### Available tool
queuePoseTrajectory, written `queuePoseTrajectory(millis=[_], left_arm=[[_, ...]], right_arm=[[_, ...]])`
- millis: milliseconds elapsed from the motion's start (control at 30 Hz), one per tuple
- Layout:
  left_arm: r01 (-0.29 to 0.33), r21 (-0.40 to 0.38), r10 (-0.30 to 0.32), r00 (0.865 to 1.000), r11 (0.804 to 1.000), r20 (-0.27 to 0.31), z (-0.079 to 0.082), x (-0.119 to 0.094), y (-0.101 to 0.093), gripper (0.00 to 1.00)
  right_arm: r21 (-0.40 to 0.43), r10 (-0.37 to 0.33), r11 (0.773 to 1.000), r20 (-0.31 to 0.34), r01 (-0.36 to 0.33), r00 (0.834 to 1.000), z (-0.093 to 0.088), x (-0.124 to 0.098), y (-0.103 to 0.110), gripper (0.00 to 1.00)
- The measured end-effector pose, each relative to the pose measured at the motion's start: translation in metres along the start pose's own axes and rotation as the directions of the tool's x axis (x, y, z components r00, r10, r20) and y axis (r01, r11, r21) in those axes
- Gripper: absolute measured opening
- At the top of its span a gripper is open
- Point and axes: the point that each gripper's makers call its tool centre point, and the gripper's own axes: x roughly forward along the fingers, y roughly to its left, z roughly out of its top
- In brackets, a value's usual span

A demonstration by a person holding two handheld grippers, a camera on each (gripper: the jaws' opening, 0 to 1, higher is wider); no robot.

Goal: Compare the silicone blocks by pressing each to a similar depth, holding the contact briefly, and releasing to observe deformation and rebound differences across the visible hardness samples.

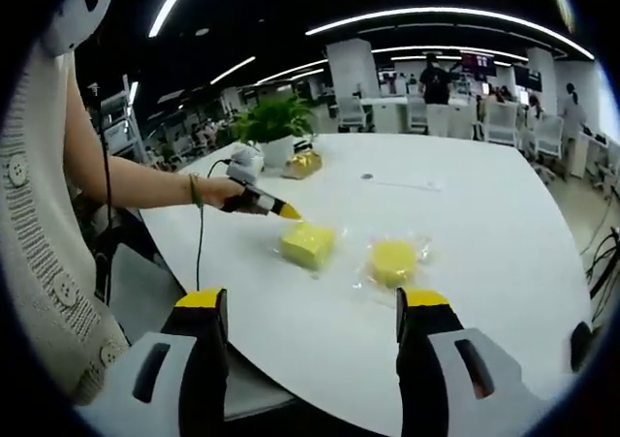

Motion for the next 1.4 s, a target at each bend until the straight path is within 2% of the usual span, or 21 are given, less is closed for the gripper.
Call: queuePoseTrajectory(millis=[100,133,167,200,300,400,500,567,800,1000,1233,1400], left_arm=[[-0.015,0.049,0.014,1.000,0.999,0.010,-0.002,-0.016,-0.014,0.43],[-0.028,0.063,0.026,0.999,0.998,0.028,0.000,-0.023,-0.021,0.46],[-0.032,0.073,0.030,0.999,0.997,0.038,0.001,-0.025,-0.023,0.48],[-0.027,0.085,0.023,0.998,0.996,0.053,0.001,-0.032,-0.032,0.49],[-0.027,0.090,0.017,0.994,0.996,0.108,0.007,-0.047,-0.053,0.51],[-0.028,0.094,0.015,0.990,0.995,0.140,0.010,-0.062,-0.071,0.53],[-0.032,0.072,0.016,0.976,0.997,0.218,0.019,-0.081,-0.090,0.56],[-0.043,0.073,0.024,0.970,0.996,0.244,0.019,-0.093,-0.101,0.57],[-0.082,0.110,0.048,0.960,0.991,0.276,0.008,-0.125,-0.132,0.62],[-0.107,0.108,0.072,0.955,0.988,0.289,-0.006,-0.141,-0.152,0.67],[-0.110,0.127,0.072,0.960,0.986,0.269,-0.021,-0.150,-0.171,0.71],[-0.112,0.140,0.075,0.966,0.984,0.248,-0.029,-0.148,-0.177,0.72]], right_arm=[[0.042,0.022,0.999,0.034,-0.023,0.999,0.007,-0.002,0.005,0.65],[0.054,0.027,0.998,0.046,-0.029,0.999,0.011,-0.003,0.006,0.65],[0.056,0.030,0.998,0.085,-0.035,0.996,0.018,-0.004,0.007,0.65],[0.051,0.033,0.998,0.097,-0.038,0.995,0.021,-0.005,0.008,0.65],[0.039,0.038,0.998,0.107,-0.042,0.994,0.023,-0.006,0.008,0.65],[0.025,0.049,0.998,0.114,-0.053,0.992,0.024,-0.006,0.008,0.65],[0.006,0.058,0.998,0.121,-0.059,0.991,0.025,-0.006,0.007,0.65],[0.004,0.060,0.998,0.127,-0.061,0.990,0.026,-0.005,0.005,0.65],[-0.005,0.073,0.997,0.149,-0.073,0.986,0.025,-0.005,-0.003,0.67],[-0.005,0.101,0.995,0.154,-0.101,0.983,0.017,-0.009,-0.004,0.71],[-0.026,0.111,0.994,0.142,-0.108,0.984,0.008,-0.015,-0.009,0.72],[-0.020,0.108,0.994,0.148,-0.106,0.983,0.008,-0.018,-0.012,0.72]])
